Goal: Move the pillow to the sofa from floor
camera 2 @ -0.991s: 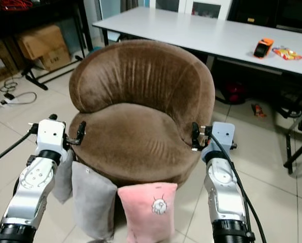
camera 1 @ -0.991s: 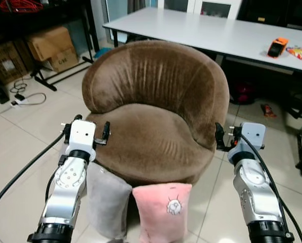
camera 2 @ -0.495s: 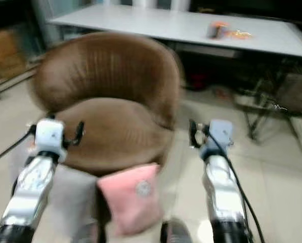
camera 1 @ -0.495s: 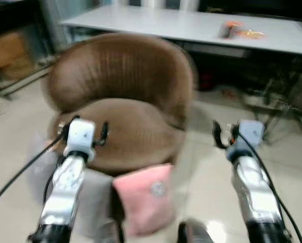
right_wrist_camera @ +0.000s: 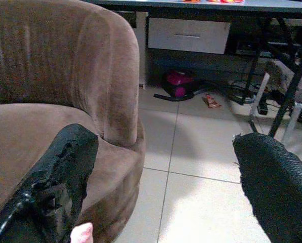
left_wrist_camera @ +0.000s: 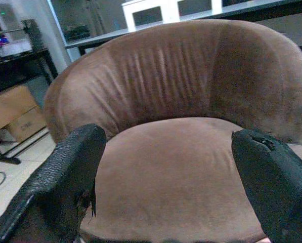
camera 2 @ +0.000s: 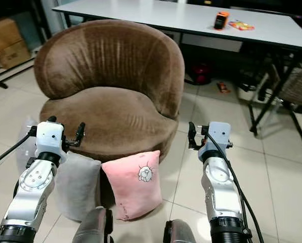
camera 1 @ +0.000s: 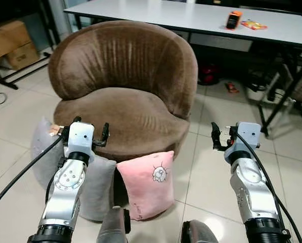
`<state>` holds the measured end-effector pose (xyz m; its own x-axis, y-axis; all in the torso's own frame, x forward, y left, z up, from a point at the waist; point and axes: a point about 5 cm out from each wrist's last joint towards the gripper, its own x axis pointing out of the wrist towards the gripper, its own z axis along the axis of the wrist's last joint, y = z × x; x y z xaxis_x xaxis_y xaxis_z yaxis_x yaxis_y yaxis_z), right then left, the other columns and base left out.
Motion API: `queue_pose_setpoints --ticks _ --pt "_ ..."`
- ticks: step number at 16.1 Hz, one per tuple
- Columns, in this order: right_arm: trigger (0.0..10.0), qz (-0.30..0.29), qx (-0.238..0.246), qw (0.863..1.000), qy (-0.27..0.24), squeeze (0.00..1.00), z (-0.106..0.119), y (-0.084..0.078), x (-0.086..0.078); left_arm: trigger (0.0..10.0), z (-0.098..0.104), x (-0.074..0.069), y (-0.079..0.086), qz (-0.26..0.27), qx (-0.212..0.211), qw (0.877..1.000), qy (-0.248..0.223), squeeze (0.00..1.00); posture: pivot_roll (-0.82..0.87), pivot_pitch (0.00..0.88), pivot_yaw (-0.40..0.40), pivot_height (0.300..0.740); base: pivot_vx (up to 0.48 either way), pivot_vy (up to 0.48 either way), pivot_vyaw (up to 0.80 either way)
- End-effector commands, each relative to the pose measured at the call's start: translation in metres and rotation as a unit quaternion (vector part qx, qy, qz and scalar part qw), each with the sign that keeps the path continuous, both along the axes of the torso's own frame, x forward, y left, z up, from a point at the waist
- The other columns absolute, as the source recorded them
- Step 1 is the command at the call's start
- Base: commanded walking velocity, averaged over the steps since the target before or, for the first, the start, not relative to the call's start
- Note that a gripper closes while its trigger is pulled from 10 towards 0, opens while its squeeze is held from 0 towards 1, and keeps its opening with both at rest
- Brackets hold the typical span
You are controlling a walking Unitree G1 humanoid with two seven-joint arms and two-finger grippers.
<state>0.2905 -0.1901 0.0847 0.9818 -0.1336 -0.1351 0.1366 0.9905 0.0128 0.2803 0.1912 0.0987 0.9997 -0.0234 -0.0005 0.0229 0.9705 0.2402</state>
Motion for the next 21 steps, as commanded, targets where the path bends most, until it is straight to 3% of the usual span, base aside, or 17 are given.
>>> queue_pose_setpoints --ticks 1,6,8,14,17,21 --pt "10.0 0.003 0.005 1.0 0.002 0.0 0.0006 0.0 0.001 10.0 0.005 0.0027 -0.0026 -0.007 -0.005 1.0 -0.011 0.06 -0.02 0.0 0.004 0.656 0.24 0.0 0.0" --pt "10.0 0.042 -0.006 0.999 0.0 0.0 0.0017 0.0091 0.0023 10.0 0.0052 0.003 -0.0039 -0.016 -0.004 1.0 -0.011 0.09 -0.01 0.0 0.002 0.656 0.341 0.0 0.16" --pt "10.0 0.038 -0.005 0.999 -0.003 0.0 0.0021 0.0095 0.0026 10.0 0.0052 0.0032 -0.0033 -0.019 -0.001 1.0 -0.01 0.08 -0.01 0.0 0.003 0.656 0.352 0.0 0.8" --pt "10.0 0.029 0.013 0.999 -0.007 0.0 0.0015 0.008 0.0037 10.0 0.0065 0.0062 -0.0029 -0.026 0.013 1.0 -0.009 0.05 -0.01 0.0 0.011 0.656 0.35 0.0 0.0" --pt "10.0 0.029 0.009 1.0 -0.006 0.0 0.0008 0.0053 0.0042 10.0 0.005 0.0073 -0.0033 -0.024 0.027 0.999 -0.006 0.0 0.0 0.0 0.009 0.656 0.0 0.0 0.0" --pt "10.0 0.034 0.016 0.999 -0.001 0.0 -0.0018 0.0041 0.0044 10.0 0.0045 0.01 -0.0073 -0.055 0.029 0.998 -0.001 0.0 0.0 0.0 0.011 0.641 0.0 0.0 0.0"
